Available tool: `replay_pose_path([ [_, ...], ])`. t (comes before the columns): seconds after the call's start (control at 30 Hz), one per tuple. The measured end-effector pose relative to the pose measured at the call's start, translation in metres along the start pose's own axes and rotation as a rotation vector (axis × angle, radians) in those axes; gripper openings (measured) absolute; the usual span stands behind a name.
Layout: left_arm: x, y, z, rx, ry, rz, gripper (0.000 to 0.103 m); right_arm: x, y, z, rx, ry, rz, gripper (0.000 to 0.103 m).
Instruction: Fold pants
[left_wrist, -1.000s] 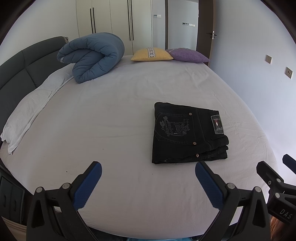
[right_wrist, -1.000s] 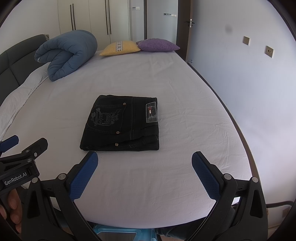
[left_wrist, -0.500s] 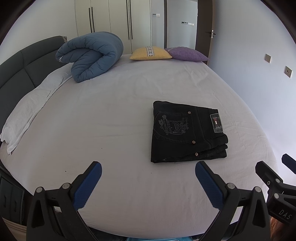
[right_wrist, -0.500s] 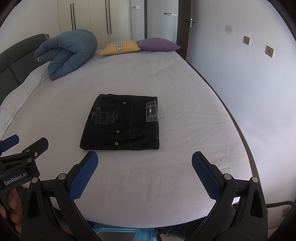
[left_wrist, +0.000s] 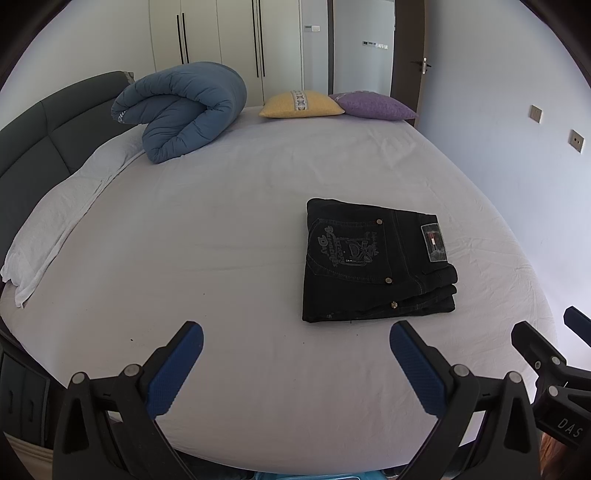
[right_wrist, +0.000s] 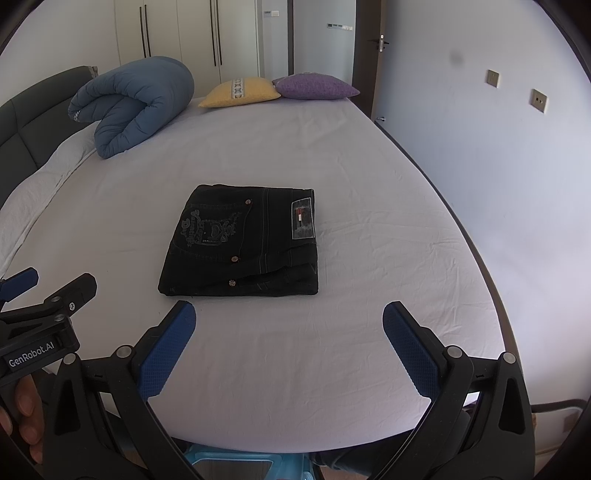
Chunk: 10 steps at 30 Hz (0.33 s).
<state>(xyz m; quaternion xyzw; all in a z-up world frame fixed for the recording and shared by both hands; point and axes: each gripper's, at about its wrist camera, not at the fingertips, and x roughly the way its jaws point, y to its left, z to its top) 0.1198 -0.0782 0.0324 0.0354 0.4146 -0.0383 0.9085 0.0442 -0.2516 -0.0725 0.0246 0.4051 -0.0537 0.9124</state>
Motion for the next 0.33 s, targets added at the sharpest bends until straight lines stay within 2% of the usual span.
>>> replay_pose_path([
  [0.33,0.0009,0.0014,0.0001,0.011,-0.005,-0.016,0.103,0.0019,-0.0029,-0.0011,0.001,0.004,0.000,0.103],
])
